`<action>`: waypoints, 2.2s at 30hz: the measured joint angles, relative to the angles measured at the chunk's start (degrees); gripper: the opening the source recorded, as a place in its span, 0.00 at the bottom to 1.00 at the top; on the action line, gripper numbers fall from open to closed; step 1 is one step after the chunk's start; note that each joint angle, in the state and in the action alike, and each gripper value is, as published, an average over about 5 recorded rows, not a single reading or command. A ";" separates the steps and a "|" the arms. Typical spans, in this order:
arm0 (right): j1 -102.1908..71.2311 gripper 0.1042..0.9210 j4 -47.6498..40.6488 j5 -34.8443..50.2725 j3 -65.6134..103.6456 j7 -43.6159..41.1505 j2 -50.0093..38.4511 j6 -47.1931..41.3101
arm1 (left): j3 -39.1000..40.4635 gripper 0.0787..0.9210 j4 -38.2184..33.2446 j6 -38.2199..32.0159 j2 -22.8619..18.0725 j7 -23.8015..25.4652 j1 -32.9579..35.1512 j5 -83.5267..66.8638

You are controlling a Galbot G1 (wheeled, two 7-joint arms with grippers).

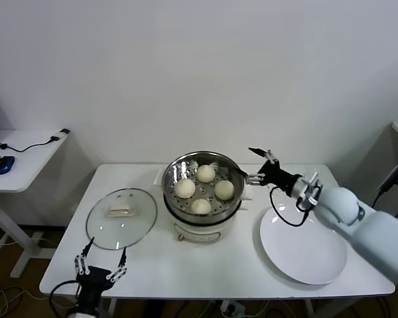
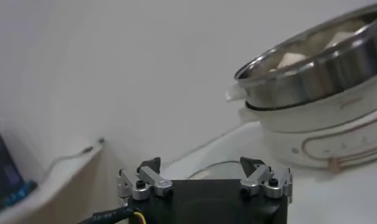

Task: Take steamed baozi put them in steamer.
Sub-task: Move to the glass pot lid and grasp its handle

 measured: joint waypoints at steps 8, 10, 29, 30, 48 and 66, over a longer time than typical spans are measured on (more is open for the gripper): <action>-22.91 0.88 2.09 -4.00 23.71 2.15 8.13 -0.02 | -0.89 0.88 1.16 -0.34 2.38 -1.50 -2.10 22.92; -27.02 0.88 2.17 -4.79 28.07 2.51 10.03 0.08 | -0.66 0.88 1.74 0.12 3.27 -1.52 -2.91 29.24; -42.46 0.88 0.24 -11.89 41.90 4.86 21.41 1.09 | 6.35 0.88 17.23 8.24 8.55 -3.23 -19.69 51.59; -42.69 0.88 0.12 -12.15 42.11 4.93 21.72 1.11 | 6.80 0.88 18.39 8.54 8.54 -3.35 -20.73 51.90; -45.03 0.88 -1.64 -15.49 44.87 4.90 25.34 1.99 | 10.36 0.88 38.09 10.17 7.65 -6.55 -36.49 55.23; -45.53 0.88 -2.66 -17.55 45.50 4.33 26.90 2.74 | 10.32 0.81 48.42 10.90 8.47 -8.41 -44.56 56.31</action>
